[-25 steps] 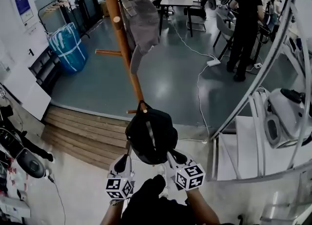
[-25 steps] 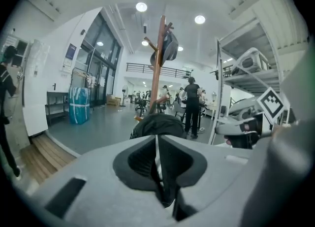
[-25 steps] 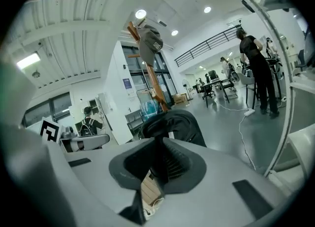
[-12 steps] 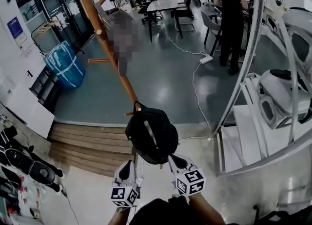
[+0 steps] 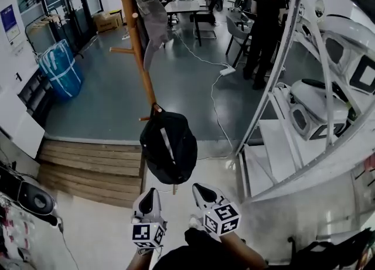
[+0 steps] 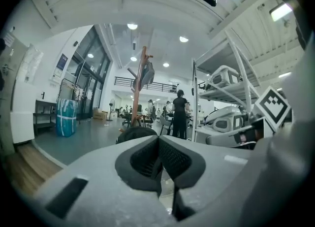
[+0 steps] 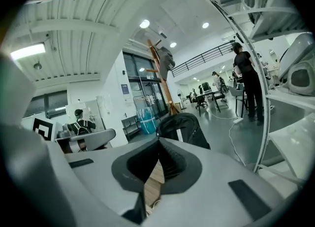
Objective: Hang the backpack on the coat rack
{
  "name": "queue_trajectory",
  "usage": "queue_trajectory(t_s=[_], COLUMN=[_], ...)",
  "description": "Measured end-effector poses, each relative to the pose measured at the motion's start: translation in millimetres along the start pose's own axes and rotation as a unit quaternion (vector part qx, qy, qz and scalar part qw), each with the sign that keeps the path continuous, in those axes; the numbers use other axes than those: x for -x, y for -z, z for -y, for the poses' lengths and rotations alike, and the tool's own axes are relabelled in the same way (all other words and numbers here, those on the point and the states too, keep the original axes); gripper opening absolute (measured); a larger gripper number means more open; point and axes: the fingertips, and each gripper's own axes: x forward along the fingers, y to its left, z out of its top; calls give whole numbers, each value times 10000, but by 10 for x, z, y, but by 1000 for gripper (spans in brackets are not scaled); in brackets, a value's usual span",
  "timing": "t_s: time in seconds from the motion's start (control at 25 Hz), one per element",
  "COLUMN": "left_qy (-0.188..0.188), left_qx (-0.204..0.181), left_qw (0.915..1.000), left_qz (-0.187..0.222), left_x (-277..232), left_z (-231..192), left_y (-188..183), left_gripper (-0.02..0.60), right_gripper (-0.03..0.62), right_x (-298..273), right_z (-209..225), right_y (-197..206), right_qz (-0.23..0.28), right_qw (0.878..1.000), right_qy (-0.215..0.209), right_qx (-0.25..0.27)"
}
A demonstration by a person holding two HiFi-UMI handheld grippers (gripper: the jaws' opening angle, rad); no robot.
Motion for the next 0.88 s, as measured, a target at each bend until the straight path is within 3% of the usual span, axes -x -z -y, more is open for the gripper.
queue_trajectory(t_s=[0.44,0.88], left_qy=[-97,-73], left_qx=[-11,64], left_qw=[9999,9998], left_qz=[-117,-191], left_x=[712,954], left_z=[193,238], left_y=[103,215], left_gripper=[18,18], right_gripper=[12,12], right_x=[630,814], right_z=[-425,-624], right_y=[203,270], right_qz=[192,272], right_qw=[9998,9996], right_qy=[-21,-16], right_qx=[-51,11])
